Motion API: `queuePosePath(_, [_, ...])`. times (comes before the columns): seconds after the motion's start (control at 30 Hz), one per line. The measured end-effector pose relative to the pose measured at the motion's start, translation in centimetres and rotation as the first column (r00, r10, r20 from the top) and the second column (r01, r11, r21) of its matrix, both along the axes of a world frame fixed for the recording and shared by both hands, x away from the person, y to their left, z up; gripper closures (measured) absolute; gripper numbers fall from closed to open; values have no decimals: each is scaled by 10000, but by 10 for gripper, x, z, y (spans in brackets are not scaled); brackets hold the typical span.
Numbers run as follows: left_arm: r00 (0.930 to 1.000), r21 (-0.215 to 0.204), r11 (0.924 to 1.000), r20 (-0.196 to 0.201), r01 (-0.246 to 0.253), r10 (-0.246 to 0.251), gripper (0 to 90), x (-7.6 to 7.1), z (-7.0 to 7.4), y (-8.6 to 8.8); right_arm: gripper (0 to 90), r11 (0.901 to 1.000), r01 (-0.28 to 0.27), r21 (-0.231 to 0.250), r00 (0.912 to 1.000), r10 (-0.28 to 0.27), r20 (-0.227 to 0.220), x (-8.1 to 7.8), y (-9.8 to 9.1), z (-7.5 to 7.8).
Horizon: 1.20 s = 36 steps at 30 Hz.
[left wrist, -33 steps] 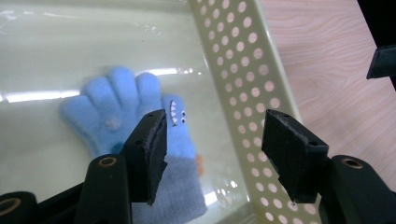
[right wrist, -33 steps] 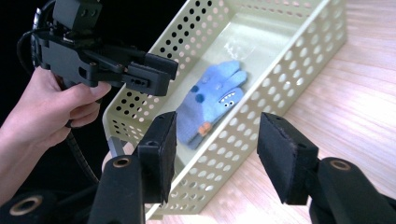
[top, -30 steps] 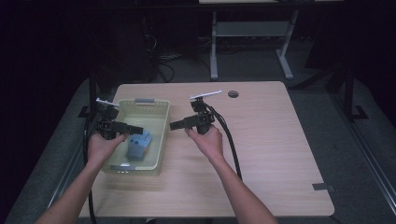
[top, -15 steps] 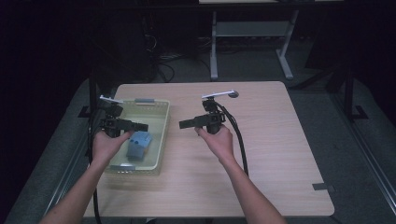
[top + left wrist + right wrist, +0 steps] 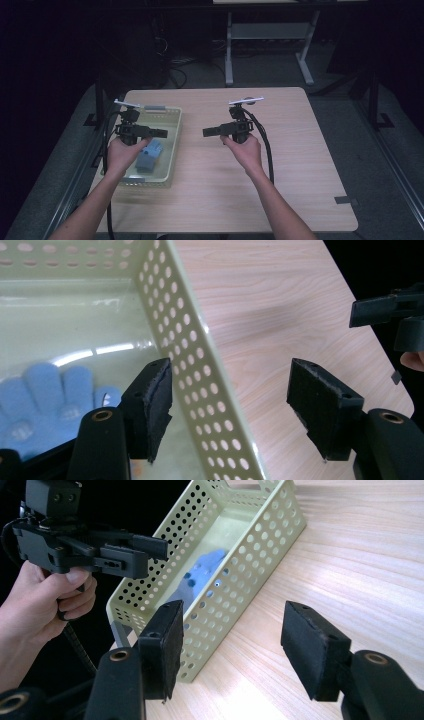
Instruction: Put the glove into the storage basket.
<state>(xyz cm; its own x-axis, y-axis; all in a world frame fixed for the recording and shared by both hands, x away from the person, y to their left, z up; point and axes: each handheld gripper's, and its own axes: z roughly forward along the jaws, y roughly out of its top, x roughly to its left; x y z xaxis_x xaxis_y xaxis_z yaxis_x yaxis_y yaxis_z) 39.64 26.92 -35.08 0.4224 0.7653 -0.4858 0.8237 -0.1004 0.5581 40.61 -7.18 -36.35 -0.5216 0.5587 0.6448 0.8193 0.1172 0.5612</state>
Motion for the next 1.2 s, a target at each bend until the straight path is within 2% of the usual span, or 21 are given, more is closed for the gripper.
queuePosePath(0.13, [9999,-108,9999,46,128,-128,330,0,1,-6,409,10000,53,6,10000,-53,-12,-1,-6,0])
queuePosePath(0.63, [9987,-83,9989,225,457,-455,295,-1,3,-28,387,9994,317,134,9995,-316,-79,-7,-29,-4])
queuePosePath(0.87, [9976,-315,9976,338,608,-598,281,-2,5,-38,381,9990,409,152,9991,-407,-115,-9,-39,-5])
queuePosePath(1.2, [9946,-272,9953,499,926,-911,276,-4,6,-53,373,9972,714,204,9972,-709,-233,-13,-58,-9])
